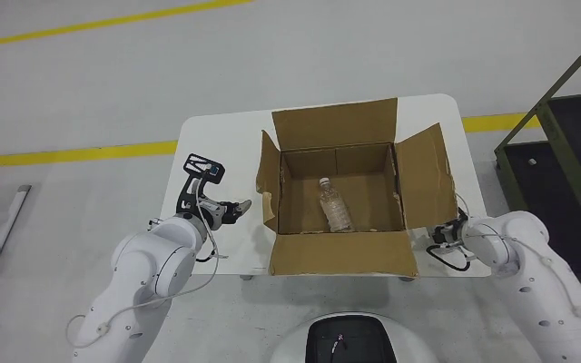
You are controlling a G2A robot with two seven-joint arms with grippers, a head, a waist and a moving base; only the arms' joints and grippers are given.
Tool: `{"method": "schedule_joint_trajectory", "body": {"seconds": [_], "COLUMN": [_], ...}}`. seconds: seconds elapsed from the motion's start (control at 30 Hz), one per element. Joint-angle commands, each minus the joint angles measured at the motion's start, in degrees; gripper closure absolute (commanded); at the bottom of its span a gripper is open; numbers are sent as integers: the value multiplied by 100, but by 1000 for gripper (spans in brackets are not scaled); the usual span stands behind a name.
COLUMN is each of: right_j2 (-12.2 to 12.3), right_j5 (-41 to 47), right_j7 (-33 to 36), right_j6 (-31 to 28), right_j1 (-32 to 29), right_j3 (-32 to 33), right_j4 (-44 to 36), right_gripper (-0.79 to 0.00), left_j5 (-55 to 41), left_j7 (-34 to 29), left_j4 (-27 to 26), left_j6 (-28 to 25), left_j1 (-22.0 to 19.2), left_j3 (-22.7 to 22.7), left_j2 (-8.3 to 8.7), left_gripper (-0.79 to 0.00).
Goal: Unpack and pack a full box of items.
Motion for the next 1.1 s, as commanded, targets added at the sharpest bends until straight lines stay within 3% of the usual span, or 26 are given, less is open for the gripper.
{"method": "schedule_joint_trajectory", "body": {"seconds": [0.0, 0.43, 0.47, 0.53, 0.8, 1.07], "right_j2": [4, 22, 23, 28, 88, 180], "right_j5": [2, -98, -99, -91, 217, 1858], "right_j7": [-5, 0, 2, 2, -25, -775], "right_j6": [5, 60, 67, 97, 249, 363], "right_j1": [31, 190, 198, 208, 20, -440], "right_j3": [-18, -173, -183, -167, 319, 2026], "right_j4": [29, 231, 235, 193, -259, -934], "right_gripper": [-397, -262, -206, 0, 0, 0], "left_j5": [0, 0, 0, 0, 0, 0], "left_j7": [0, 0, 0, 0, 0, 0], "left_j4": [0, 0, 0, 0, 0, 0], "left_j6": [0, 0, 0, 0, 0, 0], "left_j1": [0, 0, 0, 0, 0, 0], "left_j3": [0, 0, 0, 0, 0, 0], "left_j2": [0, 0, 0, 0, 0, 0], "left_gripper": [-785, -785, -785, -785, -785, -785]}}
